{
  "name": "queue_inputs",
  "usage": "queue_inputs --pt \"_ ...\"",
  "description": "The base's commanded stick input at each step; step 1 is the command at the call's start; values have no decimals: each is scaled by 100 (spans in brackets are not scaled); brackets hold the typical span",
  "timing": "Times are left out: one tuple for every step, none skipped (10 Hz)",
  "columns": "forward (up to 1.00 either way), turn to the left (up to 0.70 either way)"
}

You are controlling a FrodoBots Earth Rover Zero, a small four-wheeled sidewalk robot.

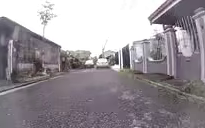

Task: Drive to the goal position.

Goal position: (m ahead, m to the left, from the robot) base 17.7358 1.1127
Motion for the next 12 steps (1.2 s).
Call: queue_inputs --pt "100 0" --pt "100 0" --pt "100 0" --pt "100 0" --pt "100 0" --pt "100 0" --pt "100 0" --pt "100 0" --pt "100 0" --pt "100 0" --pt "100 0" --pt "100 0"
